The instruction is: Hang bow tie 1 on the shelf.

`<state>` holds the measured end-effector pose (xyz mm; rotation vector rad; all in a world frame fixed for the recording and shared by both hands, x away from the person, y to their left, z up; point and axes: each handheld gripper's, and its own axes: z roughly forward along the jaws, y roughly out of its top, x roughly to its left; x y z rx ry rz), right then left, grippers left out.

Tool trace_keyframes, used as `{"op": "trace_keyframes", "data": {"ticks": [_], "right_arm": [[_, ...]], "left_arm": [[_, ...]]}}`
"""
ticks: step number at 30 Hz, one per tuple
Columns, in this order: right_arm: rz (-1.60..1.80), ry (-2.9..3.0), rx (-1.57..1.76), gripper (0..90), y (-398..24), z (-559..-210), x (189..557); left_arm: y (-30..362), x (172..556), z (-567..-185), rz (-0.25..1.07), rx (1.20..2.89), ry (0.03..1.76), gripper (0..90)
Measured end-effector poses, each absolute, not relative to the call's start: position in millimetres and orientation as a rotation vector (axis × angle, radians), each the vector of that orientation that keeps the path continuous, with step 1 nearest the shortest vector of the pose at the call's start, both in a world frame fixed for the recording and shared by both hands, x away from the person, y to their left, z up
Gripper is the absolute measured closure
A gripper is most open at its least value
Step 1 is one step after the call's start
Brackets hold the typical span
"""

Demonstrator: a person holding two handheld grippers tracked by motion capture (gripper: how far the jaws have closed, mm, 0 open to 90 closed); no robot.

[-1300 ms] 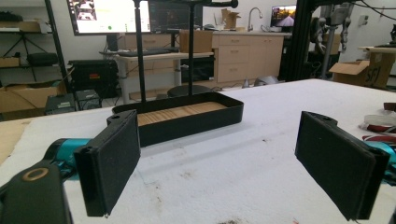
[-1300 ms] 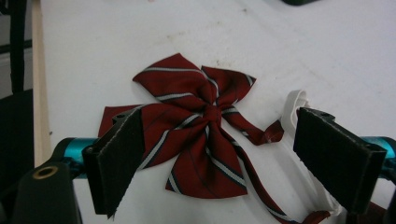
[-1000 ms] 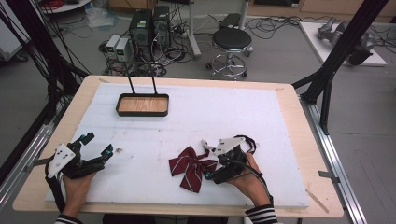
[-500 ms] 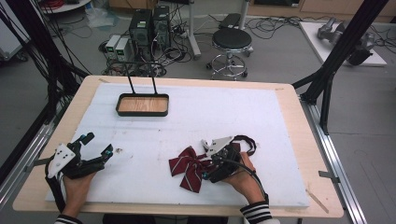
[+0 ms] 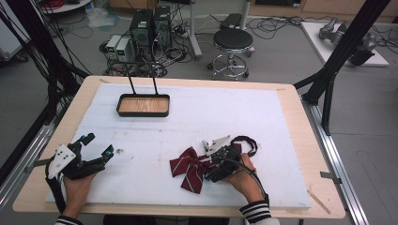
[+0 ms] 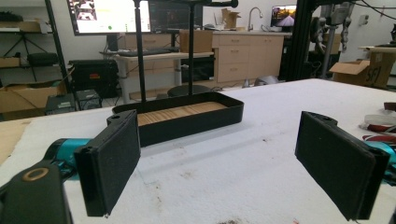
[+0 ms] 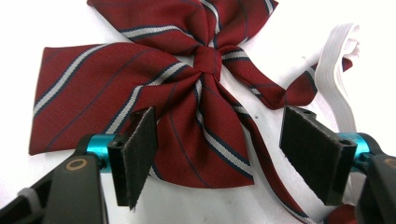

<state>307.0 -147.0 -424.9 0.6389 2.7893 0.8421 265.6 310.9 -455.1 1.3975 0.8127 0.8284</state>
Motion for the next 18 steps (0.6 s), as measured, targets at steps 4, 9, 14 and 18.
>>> {"op": "trace_keyframes", "data": {"ticks": [4,9,14,18], "right_arm": [[0.819,2.805,0.64,32.8,-145.0,-426.7,308.0],[0.832,2.826,0.654,38.8,-144.8,-427.1,309.2],[0.846,2.842,0.669,48.7,-146.2,-426.3,309.2],[0.851,2.85,0.675,58.7,-147.2,-425.2,308.8]], "left_arm": [[311.0,265.6,-455.1,0.828,1.397,0.813,14.6],[311.0,265.6,-455.1,0.828,1.397,0.813,14.6],[311.0,265.6,-455.1,0.828,1.397,0.813,14.6],[311.0,265.6,-455.1,0.828,1.398,0.813,14.6]]}}
